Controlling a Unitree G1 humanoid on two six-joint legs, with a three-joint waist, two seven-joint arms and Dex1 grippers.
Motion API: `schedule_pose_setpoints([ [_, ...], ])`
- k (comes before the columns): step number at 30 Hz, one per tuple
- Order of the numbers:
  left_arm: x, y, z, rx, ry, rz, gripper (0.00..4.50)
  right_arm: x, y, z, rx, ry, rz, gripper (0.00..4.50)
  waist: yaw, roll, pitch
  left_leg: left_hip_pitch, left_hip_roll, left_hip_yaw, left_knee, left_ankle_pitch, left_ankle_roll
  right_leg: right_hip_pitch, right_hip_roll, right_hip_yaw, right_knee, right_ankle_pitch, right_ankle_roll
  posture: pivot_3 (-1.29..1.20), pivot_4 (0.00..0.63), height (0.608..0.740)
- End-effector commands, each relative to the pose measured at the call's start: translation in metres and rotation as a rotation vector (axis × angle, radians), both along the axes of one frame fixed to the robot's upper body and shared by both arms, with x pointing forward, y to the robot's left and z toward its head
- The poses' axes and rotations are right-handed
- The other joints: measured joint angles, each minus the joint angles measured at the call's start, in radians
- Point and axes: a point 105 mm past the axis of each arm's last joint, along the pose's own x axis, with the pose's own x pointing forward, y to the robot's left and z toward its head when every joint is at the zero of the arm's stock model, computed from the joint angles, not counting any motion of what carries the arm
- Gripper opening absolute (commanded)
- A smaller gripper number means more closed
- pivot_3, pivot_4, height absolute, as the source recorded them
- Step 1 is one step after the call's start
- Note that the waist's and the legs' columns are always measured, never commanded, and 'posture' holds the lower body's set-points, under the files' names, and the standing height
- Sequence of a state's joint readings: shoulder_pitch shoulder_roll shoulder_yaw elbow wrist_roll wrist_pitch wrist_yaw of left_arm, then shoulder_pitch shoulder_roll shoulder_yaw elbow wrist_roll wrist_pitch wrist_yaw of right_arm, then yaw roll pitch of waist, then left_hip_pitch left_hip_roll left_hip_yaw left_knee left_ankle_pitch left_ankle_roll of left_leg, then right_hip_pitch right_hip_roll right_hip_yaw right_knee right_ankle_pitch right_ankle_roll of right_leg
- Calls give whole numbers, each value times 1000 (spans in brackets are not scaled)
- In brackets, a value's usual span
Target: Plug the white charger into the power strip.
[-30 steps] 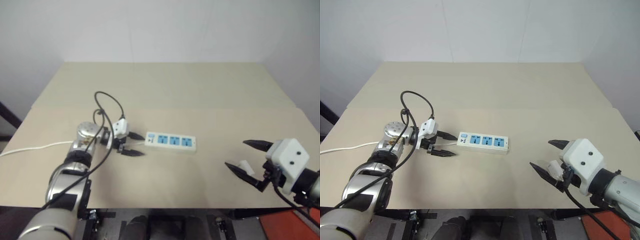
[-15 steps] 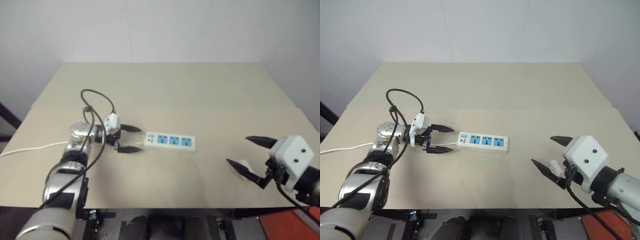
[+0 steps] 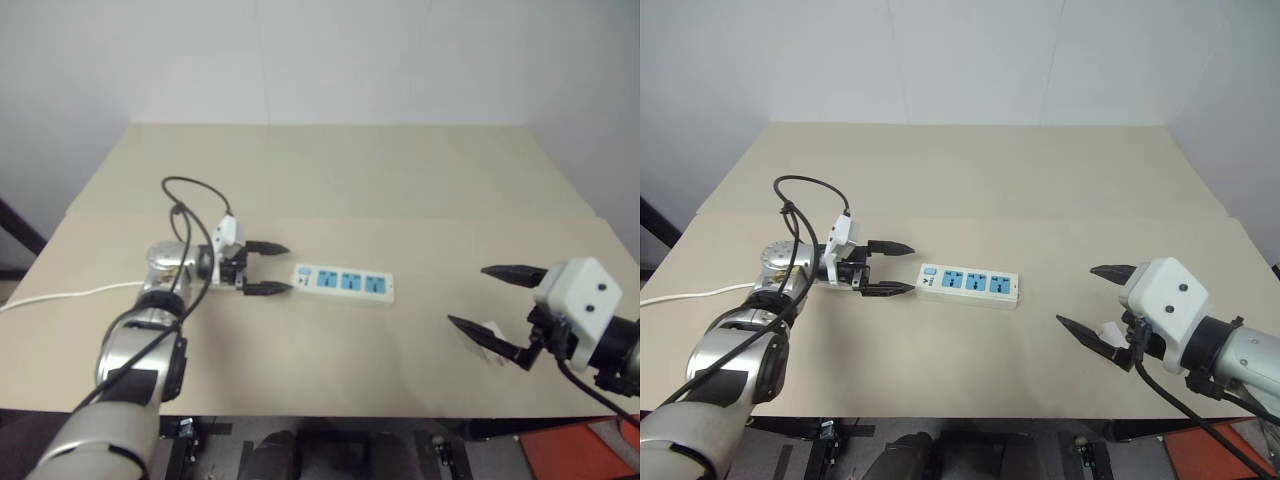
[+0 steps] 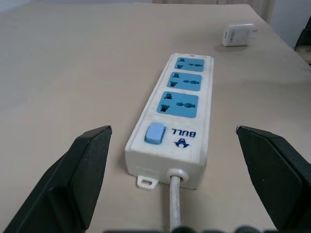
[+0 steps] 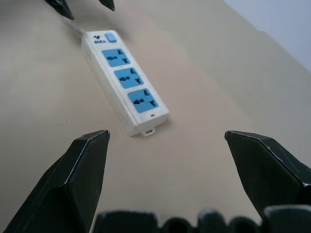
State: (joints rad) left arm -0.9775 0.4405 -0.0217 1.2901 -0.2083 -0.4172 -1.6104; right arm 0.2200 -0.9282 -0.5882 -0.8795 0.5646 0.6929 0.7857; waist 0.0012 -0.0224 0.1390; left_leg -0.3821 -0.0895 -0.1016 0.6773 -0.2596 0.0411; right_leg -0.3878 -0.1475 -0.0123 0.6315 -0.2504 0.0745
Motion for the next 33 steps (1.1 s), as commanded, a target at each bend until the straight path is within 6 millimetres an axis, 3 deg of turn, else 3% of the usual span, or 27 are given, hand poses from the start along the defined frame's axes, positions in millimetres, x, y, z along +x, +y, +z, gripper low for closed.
schedule_pose_setpoints([
  [1,2,-9,4,-2,1,-21,4484,-4,-2,13,-18,-28,-7,4500,0,0,0,0,0,0,0,0,0,0,0,0,0,0,0,0,150,740],
  [13,19,-23,0,81,-26,82,4484,-19,-1,17,-2,-12,-47,4500,2,0,0,0,0,0,0,0,0,0,0,0,0,0,0,0,150,740],
  [33,17,-33,-27,118,90,114,4484,-22,6,16,37,-6,-67,4500,11,0,-1,5,1,0,0,0,0,4,0,0,1,0,0,0,150,740],
])
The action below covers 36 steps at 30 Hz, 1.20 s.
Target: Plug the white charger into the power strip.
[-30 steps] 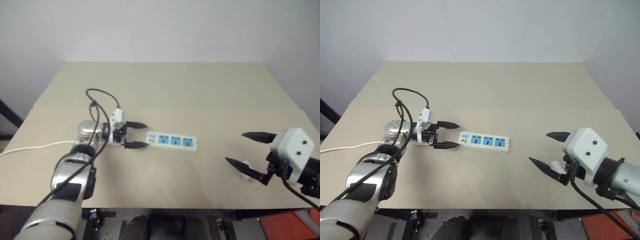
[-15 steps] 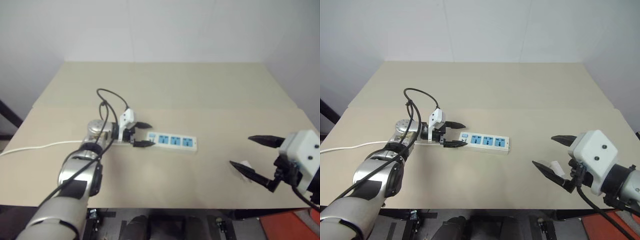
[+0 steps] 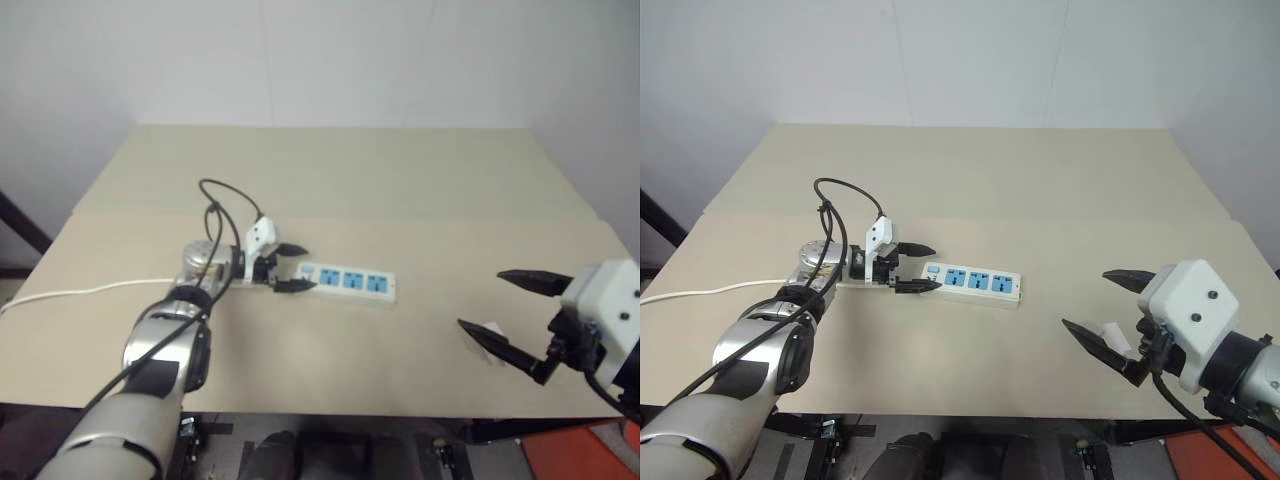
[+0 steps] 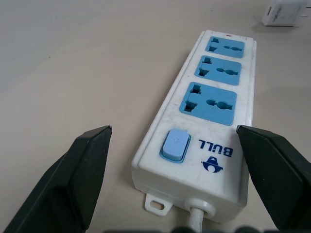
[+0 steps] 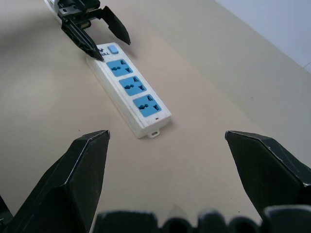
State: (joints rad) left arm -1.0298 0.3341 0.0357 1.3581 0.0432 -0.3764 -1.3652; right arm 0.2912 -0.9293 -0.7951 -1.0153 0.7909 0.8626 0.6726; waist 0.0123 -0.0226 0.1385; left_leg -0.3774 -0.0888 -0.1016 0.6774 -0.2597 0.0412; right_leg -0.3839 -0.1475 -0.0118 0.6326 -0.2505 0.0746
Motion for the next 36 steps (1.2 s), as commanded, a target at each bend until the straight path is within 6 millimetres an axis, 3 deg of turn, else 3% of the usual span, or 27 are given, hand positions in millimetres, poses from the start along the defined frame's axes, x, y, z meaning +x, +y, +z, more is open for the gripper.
schedule_pose_setpoints([
  [1,-4,-2,-7,9,47,-19,4484,-2,4,4,-15,-22,8,4500,0,0,0,0,0,0,0,0,0,0,0,0,0,0,0,0,150,740],
  [6,-10,-1,-5,37,84,-89,4484,-2,5,2,-12,-18,3,4500,-1,0,0,-2,0,0,0,0,0,-1,0,0,0,0,0,0,150,740],
  [15,-2,7,-7,137,37,-34,4484,0,8,0,9,-26,-5,4500,-2,0,0,-4,-1,0,0,0,0,-4,0,0,-1,0,0,0,150,740],
  [24,-2,2,-3,61,35,-28,4484,1,8,-2,14,-26,-12,4500,-1,0,0,-4,0,0,0,0,0,-3,0,0,-1,0,0,0,150,740],
  [30,-8,4,-9,54,65,-51,3261,1,8,-3,14,-27,-17,4500,-1,-1,0,-4,-1,0,0,0,0,-3,0,-1,-1,0,0,0,150,740],
  [36,-7,10,-12,46,63,-13,3261,2,9,-5,21,-32,-18,4500,-2,-1,0,-4,-1,0,0,0,0,-3,0,0,-1,0,0,0,150,740],
])
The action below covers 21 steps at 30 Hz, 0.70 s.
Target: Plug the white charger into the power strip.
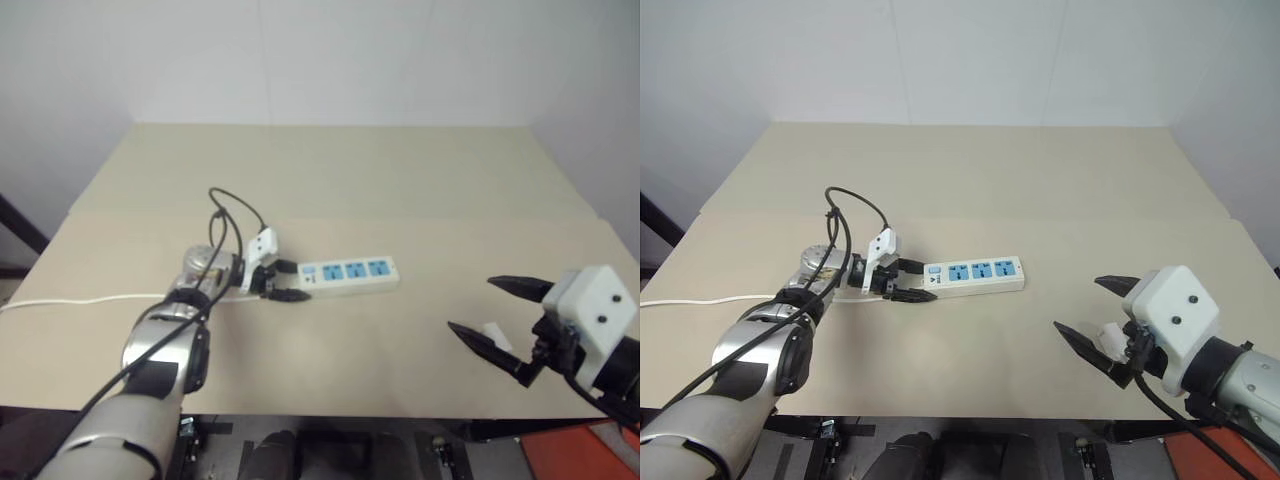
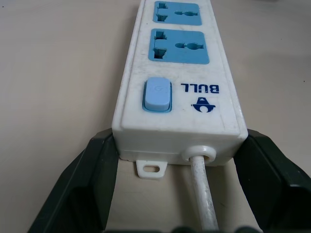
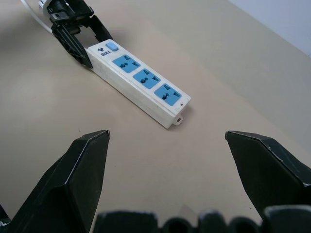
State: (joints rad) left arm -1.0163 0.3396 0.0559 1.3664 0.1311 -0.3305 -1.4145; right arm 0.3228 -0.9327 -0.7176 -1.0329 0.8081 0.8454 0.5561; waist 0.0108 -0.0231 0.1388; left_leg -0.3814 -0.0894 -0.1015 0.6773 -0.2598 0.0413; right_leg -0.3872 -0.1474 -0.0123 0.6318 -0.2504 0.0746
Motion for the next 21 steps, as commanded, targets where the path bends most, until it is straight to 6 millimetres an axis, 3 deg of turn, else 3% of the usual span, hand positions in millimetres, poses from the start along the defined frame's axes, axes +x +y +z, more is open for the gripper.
schedule_pose_setpoints([
  [1,2,5,4,-15,-26,25,3261,0,4,6,-1,-50,11,4500,-1,0,0,0,0,0,0,0,0,0,0,0,0,0,0,0,150,740],
  [12,-8,23,-5,59,9,-21,3261,5,7,-1,20,-63,2,4500,-14,0,0,1,0,0,0,0,0,1,0,0,0,0,0,0,150,740],
  [21,-5,31,4,117,-25,-35,3261,7,10,-5,37,-78,3,4500,-23,0,0,2,0,0,0,0,0,1,0,0,1,0,0,0,150,740],
])
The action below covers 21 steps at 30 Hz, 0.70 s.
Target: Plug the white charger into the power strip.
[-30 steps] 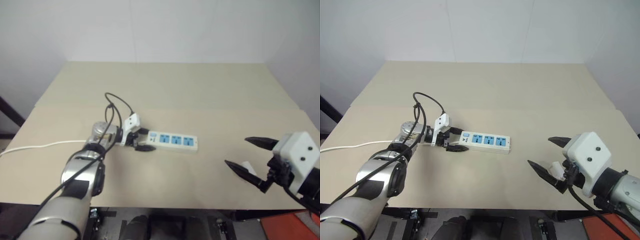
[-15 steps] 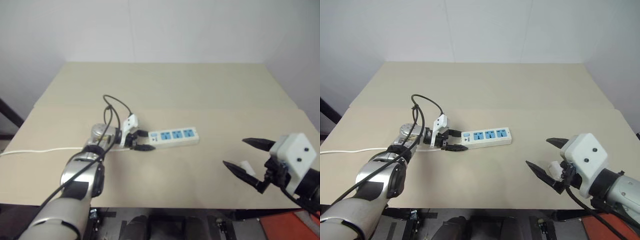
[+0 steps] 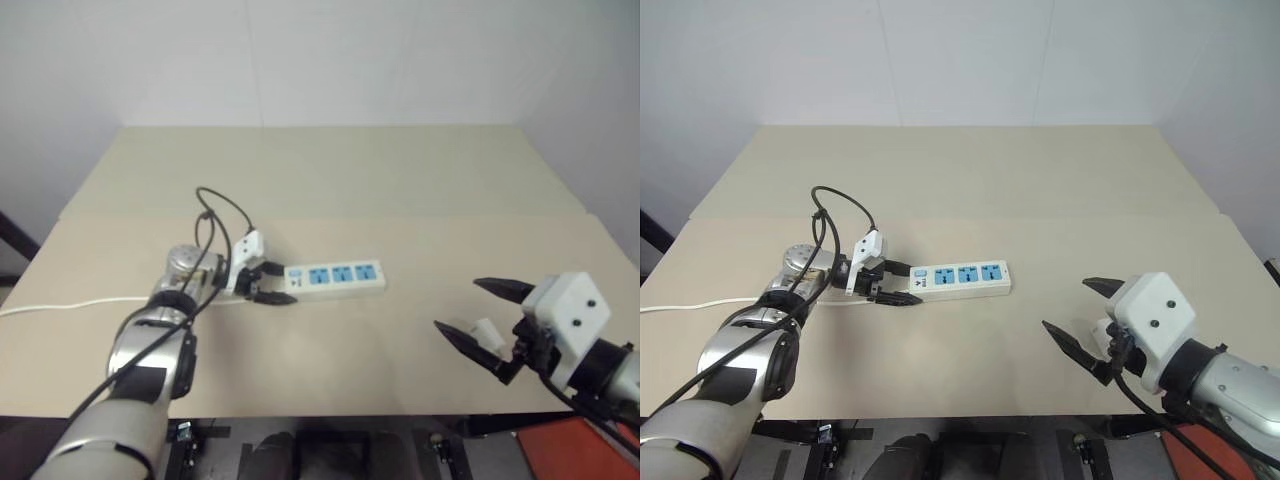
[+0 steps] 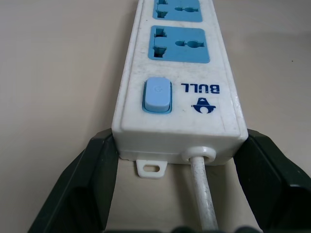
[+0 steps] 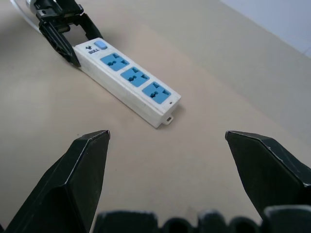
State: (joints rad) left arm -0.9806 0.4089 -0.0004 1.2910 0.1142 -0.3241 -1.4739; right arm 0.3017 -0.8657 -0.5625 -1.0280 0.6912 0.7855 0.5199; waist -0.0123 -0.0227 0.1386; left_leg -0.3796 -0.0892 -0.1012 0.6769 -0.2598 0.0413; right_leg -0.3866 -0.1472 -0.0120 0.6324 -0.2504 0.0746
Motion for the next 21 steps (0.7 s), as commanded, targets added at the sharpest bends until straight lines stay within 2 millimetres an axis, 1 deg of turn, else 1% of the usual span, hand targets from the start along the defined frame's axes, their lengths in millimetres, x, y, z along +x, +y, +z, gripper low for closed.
schedule_pose_setpoints([
  [1,1,9,3,47,-16,-1,3261,-1,1,6,3,-51,4,4500,0,0,0,0,0,0,0,0,0,0,0,0,0,0,0,0,150,740],
  [4,0,10,5,59,-31,-11,3261,-3,-2,-2,-14,-21,-4,4500,0,0,0,0,0,0,0,0,0,0,0,0,0,0,0,0,150,740],
  [8,5,9,7,75,-24,16,3261,-2,-3,-3,-16,-21,-4,4500,1,0,0,0,0,0,0,0,0,0,0,0,0,0,0,0,150,740],
  [12,3,3,10,43,-28,2,3261,-2,-4,-5,-25,-24,-7,4500,1,0,0,0,0,0,0,0,0,0,0,0,0,0,0,0,150,740],
  [17,-3,-2,4,18,7,-23,3261,-2,-4,-6,-22,-26,-7,4500,1,0,0,0,0,0,0,0,0,0,0,0,0,0,0,0,150,740],
  [19,-4,-2,3,23,15,-29,3988,-1,-5,-6,-23,-27,-6,4500,4,0,0,0,0,0,0,0,0,0,0,0,0,0,0,0,150,740],
  [21,-7,-2,4,1,7,-46,4483,-1,-5,-7,-22,-26,-5,4500,3,0,0,0,0,0,0,0,0,0,0,0,0,0,0,0,150,740],
])
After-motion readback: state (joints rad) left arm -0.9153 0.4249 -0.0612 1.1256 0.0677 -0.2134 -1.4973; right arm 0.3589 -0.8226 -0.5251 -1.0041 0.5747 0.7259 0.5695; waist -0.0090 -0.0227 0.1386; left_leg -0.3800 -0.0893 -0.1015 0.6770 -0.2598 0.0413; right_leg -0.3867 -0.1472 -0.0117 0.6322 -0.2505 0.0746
